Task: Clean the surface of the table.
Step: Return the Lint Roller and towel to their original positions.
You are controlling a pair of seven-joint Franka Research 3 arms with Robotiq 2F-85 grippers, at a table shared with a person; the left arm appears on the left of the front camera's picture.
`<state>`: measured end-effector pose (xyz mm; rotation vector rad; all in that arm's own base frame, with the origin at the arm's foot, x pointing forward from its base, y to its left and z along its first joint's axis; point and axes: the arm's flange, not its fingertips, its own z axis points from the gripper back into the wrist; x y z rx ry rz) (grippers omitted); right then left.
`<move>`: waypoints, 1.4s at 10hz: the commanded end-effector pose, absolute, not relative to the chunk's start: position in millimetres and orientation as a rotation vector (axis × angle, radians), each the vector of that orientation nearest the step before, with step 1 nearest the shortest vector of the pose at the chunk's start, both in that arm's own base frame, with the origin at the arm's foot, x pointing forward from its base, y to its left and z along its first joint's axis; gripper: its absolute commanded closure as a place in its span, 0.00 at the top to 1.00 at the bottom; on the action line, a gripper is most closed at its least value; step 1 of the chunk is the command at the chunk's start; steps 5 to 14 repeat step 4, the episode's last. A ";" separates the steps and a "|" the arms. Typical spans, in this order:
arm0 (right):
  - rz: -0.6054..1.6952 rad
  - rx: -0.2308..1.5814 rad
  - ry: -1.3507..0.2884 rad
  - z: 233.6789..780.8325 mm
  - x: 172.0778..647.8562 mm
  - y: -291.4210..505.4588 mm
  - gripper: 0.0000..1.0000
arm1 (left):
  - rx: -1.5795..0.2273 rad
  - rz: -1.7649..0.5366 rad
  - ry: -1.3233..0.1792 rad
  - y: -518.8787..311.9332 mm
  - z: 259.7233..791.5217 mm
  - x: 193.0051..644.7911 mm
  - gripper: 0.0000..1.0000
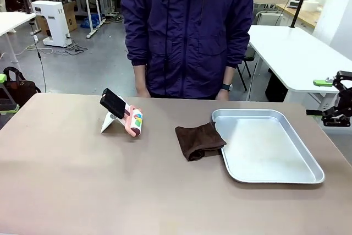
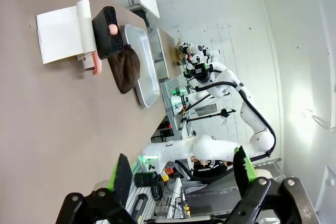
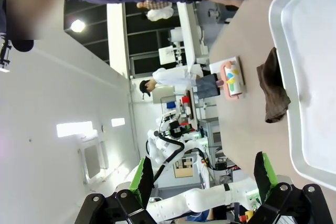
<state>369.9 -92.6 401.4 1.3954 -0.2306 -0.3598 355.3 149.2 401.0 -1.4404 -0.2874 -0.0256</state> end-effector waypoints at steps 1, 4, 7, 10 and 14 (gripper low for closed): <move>-0.351 1.395 -0.223 404.8 367.1 -93.6 1.00 | -1.433 -0.022 -0.296 145.8 403.2 351.3 1.00; -0.351 1.395 -0.223 404.8 367.1 -93.6 1.00 | -1.433 -0.022 -0.296 145.8 403.2 351.3 1.00; -0.351 1.395 -0.223 404.8 367.1 -93.6 1.00 | -1.433 -0.022 -0.296 145.8 403.2 351.3 1.00; -0.351 1.395 -0.223 404.8 367.1 -93.6 1.00 | -1.433 -0.022 -0.296 145.8 403.2 351.3 1.00; -0.351 1.395 -0.223 404.8 367.1 -93.6 1.00 | -1.433 -0.022 -0.296 145.8 403.2 351.3 1.00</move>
